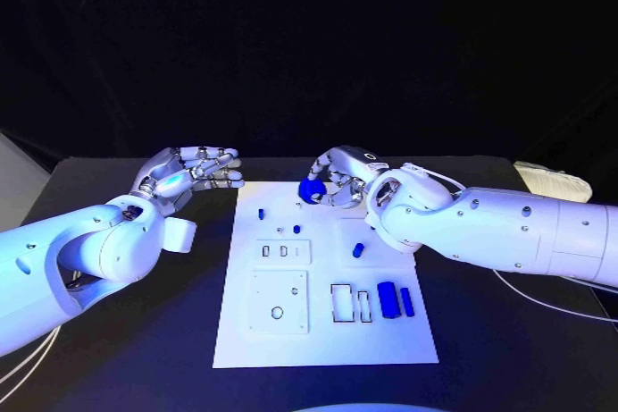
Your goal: Assemble the parts on the task board
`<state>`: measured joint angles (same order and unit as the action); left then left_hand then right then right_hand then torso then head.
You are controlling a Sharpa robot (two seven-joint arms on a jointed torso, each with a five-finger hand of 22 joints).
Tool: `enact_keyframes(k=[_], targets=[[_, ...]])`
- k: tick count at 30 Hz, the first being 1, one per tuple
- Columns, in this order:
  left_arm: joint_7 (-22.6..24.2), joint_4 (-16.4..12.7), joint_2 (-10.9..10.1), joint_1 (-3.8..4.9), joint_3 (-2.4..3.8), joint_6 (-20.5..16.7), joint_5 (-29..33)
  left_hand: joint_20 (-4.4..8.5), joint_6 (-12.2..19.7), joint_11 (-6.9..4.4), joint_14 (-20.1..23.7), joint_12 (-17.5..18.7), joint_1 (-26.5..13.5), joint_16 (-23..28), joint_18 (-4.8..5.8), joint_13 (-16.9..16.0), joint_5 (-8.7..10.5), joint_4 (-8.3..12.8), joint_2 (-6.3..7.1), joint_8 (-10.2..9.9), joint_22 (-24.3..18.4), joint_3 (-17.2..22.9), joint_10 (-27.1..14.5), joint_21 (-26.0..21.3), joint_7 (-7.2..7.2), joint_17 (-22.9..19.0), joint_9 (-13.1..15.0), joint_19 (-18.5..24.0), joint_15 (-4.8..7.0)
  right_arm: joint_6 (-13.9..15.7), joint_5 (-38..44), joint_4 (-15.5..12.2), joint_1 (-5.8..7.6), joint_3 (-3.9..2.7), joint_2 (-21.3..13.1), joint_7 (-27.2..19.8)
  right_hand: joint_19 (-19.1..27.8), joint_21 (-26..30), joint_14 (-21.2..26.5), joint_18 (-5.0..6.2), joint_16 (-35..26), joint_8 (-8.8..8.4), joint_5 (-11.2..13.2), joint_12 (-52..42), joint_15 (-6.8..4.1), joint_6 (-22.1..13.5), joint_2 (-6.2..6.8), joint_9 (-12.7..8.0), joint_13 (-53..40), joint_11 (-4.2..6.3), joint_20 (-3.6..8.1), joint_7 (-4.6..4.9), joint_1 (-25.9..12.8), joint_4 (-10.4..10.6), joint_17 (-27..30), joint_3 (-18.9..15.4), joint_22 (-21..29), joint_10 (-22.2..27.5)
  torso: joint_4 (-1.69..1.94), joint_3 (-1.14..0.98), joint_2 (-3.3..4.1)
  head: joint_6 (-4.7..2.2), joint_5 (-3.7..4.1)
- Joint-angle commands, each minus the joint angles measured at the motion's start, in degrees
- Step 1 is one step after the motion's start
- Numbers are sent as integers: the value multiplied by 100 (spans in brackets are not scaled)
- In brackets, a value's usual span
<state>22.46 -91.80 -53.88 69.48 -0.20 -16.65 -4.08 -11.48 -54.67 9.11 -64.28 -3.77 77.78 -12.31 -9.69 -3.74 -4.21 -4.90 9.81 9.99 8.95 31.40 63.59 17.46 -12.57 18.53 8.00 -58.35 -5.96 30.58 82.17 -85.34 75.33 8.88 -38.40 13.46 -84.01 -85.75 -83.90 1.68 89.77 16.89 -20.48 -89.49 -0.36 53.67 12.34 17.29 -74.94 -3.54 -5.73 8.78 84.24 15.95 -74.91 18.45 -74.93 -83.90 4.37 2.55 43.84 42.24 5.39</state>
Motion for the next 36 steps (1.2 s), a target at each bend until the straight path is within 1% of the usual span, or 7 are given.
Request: enact_keyframes(k=[1, 4, 7, 11, 13, 24, 36], targets=[[28, -12, 19, 9, 4, 121, -25, -9, 27, 0, 28, 9, -57, 26, -57, 1, 37, 13, 2, -22, 9, 1, -55, 30, 10, 6, 5, 47, -3, 75, 381, 147, -17, 8, 147, 84, -333, -28, -610, -49, 23, 70, 20, -27, -46, 208, 44, 16, -1475, 45, 43, -114, -5, -4, -1509, 29, -1112, -581, 12, 13, 3, 5, 9], [29, -16, 19, 9, 4, 118, -25, -8, 28, -2, 34, 9, -50, 30, -58, 1, 36, 25, 3, -22, 12, 7, -56, 34, 13, 12, 6, 52, -2, 8, 418, 307, -38, 18, 320, 117, -334, -30, -610, -49, 23, 69, 22, -26, -46, 207, 45, 16, -1474, 46, 43, -114, -5, -5, -1509, 34, -1114, -580, 25, 31, 18, 5, 10], [27, -17, 18, 9, 4, 118, -25, -8, 28, -2, 34, 9, -50, 30, -58, 1, 36, 25, 3, -22, 12, 7, -56, 34, 13, 12, 6, 52, -2, -104, 445, 434, -54, 29, 434, 171, -331, -25, -610, -48, 23, 63, 31, -28, -47, 200, 50, 13, -1476, 45, 44, -113, -6, -8, -1509, 45, -1109, -583, 19, 20, 20, 21, -5], [21, -12, 27, 9, 4, 128, -25, -8, 29, -1, 36, 10, -50, 32, -58, 1, 36, 29, 4, -22, 13, 8, -57, 36, 13, 15, 7, 55, -2, -282, 484, 545, -68, 43, 528, 288, -328, -20, -610, -47, 23, 55, 52, -21, -45, 192, 62, 8, -1467, 42, 45, -107, -22, -3, -1509, 57, -1105, -574, 19, 31, 28, 31, -12], [20, -7, 34, 9, 4, 132, -25, -9, 30, -1, 37, 10, -53, 32, -57, 1, 36, 29, 5, -23, 13, 8, -58, 36, 11, 17, 7, 56, -2, -354, 517, 577, -72, 49, 559, 349, -323, -13, -610, -45, 23, 52, 59, -20, -44, 189, 67, 6, -1465, 40, 45, -105, -31, 0, -1509, 60, -1098, -572, 22, 26, 31, 41, -14], [17, 11, 49, 9, 4, 142, -25, -9, 31, 1, 38, 11, -57, 33, -57, 1, 36, 28, 5, -24, 14, 7, -60, 37, 9, 18, 7, 58, -3, -613, 598, 592, -95, 67, 605, 464, -328, -20, -610, -47, 23, 47, 70, -28, -43, 185, 75, 4, -1476, 38, 45, -104, -38, -1, -1509, 68, -1105, -583, 19, 23, 35, 67, -43], [19, 8, 54, 9, 4, 149, -25, -9, 31, 1, 38, 11, -57, 33, -57, 1, 36, 28, 5, -24, 14, 7, -60, 37, 9, 18, 7, 58, -3, -662, 588, 635, -104, 83, 638, 478, -325, -15, -610, -45, 23, 45, 89, -25, -42, 185, 84, 2, -1472, 36, 44, -102, -50, 1, -1509, 74, -1101, -579, 27, 31, 31, 79, -47]])
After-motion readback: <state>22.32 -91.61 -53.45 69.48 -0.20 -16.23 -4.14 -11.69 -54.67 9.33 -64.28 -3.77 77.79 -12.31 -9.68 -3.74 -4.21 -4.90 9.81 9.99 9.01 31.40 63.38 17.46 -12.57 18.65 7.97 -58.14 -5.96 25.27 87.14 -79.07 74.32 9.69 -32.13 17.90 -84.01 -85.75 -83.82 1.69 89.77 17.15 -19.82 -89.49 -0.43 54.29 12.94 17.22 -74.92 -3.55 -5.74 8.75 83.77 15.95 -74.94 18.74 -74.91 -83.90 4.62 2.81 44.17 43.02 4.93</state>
